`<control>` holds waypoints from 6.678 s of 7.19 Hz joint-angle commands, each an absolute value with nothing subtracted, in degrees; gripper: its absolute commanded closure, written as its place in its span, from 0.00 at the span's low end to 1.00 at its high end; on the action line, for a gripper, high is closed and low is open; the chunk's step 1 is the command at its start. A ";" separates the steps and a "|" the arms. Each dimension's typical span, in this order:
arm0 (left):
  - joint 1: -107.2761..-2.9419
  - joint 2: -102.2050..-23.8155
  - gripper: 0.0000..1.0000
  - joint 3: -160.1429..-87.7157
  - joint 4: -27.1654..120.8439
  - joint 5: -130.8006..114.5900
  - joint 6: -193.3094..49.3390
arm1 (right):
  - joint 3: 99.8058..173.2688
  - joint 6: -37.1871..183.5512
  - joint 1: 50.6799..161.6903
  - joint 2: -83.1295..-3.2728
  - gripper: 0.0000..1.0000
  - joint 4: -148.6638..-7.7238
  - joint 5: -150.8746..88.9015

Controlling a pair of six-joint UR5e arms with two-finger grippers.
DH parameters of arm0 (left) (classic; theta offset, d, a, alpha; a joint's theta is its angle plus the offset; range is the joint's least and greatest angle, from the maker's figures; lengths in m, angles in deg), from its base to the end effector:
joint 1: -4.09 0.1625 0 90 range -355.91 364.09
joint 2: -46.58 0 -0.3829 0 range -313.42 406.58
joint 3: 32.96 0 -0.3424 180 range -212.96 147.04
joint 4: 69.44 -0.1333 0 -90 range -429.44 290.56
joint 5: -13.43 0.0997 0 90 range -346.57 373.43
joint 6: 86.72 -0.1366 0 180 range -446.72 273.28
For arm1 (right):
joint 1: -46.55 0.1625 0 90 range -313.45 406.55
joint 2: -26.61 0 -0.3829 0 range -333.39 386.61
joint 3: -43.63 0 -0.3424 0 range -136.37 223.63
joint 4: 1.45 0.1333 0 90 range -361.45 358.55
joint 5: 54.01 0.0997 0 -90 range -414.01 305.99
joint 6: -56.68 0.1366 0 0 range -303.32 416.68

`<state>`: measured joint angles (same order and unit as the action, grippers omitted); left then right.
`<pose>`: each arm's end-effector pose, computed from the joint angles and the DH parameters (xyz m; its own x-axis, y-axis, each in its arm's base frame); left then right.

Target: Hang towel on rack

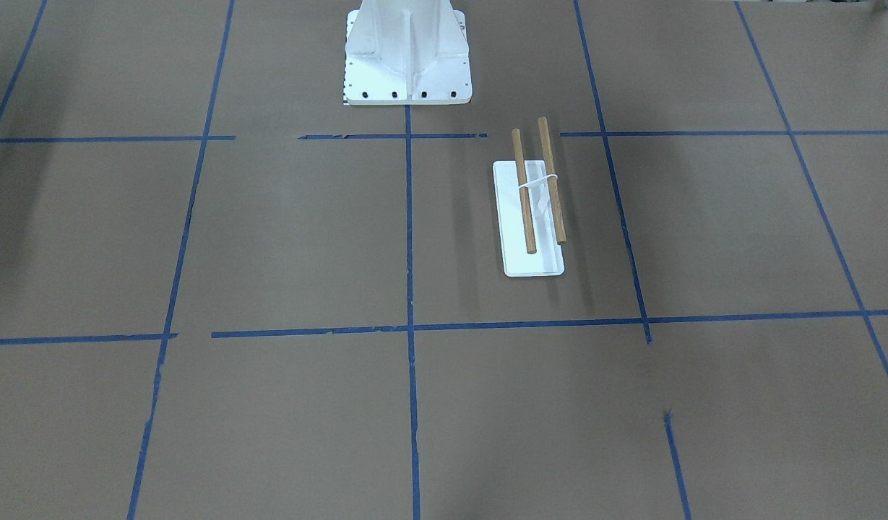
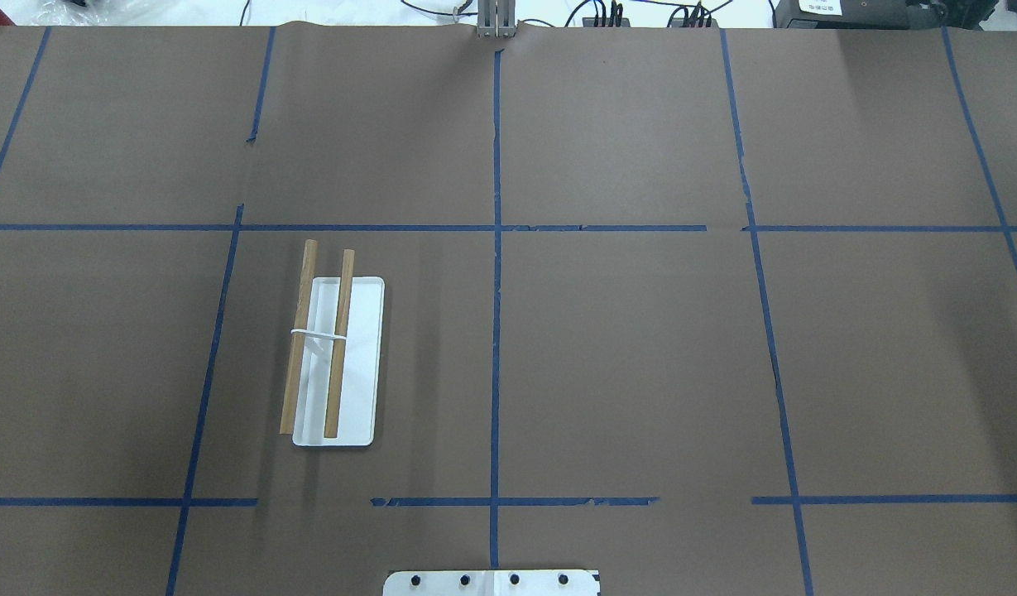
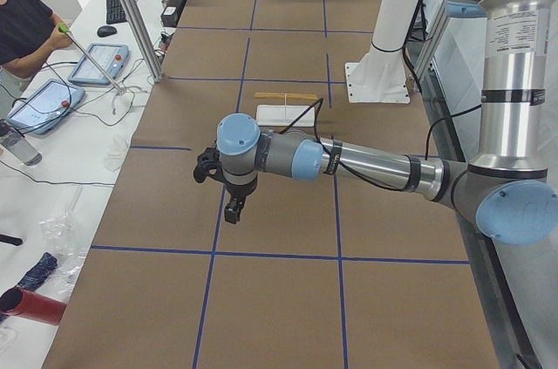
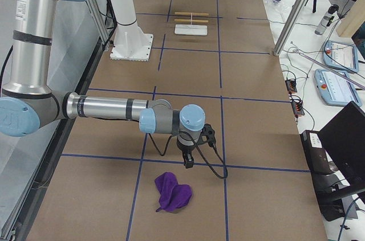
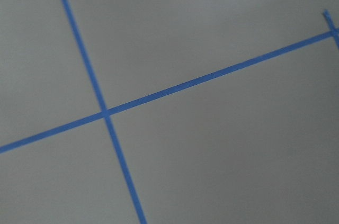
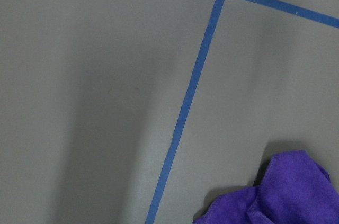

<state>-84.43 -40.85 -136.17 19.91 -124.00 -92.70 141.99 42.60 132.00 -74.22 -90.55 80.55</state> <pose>-0.0215 -0.4343 0.5555 0.6667 0.2470 -0.7033 -0.0954 0.9640 0.2481 0.0082 -0.3689 0.6534 0.6711 -0.2787 0.6870 0.2501 0.9574 0.1441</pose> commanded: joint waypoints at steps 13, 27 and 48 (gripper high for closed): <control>-85.65 -40.52 0.00 -138.16 20.12 -120.60 -92.69 | 125.56 32.25 129.08 -74.38 0.21 -71.67 75.27; -85.65 -40.17 0.00 -137.11 31.86 -122.89 -92.52 | 152.35 43.50 135.23 -78.86 1.00 -78.04 89.68; -44.01 -91.12 0.06 -132.20 41.48 -129.77 37.10 | 165.89 133.67 93.75 -27.98 1.00 -82.83 73.96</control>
